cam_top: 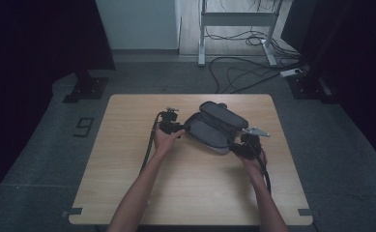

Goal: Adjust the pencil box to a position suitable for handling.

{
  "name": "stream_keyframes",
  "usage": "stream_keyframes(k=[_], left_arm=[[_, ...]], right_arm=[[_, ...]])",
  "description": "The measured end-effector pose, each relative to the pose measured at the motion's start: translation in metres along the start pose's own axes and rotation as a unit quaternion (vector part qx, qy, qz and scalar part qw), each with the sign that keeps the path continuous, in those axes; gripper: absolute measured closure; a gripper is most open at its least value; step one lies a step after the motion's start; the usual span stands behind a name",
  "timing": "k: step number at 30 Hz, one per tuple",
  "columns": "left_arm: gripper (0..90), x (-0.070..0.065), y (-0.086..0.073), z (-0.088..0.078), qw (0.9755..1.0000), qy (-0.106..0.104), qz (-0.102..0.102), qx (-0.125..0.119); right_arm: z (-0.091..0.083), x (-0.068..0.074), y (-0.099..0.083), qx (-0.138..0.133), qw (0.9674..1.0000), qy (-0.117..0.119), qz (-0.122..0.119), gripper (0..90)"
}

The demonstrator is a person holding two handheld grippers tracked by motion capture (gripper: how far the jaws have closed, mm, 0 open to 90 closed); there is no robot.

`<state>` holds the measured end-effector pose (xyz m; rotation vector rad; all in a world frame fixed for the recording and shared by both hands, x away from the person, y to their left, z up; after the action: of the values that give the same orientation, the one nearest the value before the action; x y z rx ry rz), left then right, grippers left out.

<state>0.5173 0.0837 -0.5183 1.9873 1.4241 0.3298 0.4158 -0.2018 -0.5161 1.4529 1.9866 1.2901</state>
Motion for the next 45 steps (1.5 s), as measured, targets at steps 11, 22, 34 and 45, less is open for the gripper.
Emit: stream_keyframes(k=[11, 22, 34, 45], left_arm=[[44.1, 0.003, -0.001, 0.012, 1.0, 0.006, -0.005, 0.005], [48.0, 0.008, -0.004, 0.021, 0.9998, 0.011, -0.01, 0.015], [52.8, 0.01, -0.006, 0.029, 0.9995, 0.007, -0.014, 0.026], [61.6, 0.01, -0.006, 0.031, 0.9992, -0.001, -0.012, 0.038]], right_arm=[[0.009, -0.005, 0.0, 0.015, 0.9998, 0.006, 0.016, 34.3], [0.027, -0.012, 0.001, 0.036, 0.9991, -0.017, 0.017, 41.5], [0.038, -0.013, -0.005, 0.056, 0.9983, -0.015, 0.01, 54.6], [0.04, -0.014, -0.006, 0.061, 0.9978, -0.026, 0.003, 63.8]])
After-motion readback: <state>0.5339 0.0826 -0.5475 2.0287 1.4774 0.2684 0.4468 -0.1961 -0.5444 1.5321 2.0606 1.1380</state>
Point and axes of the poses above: each handheld gripper's, and its own axes: z roughly forward along the jaws, y roughly out of its top, x roughly to its left, the point moved 2 cm from there along z, roughly forward along the jaws, and after that the axes turned 10 degrees about y, right-handed, at the moved point
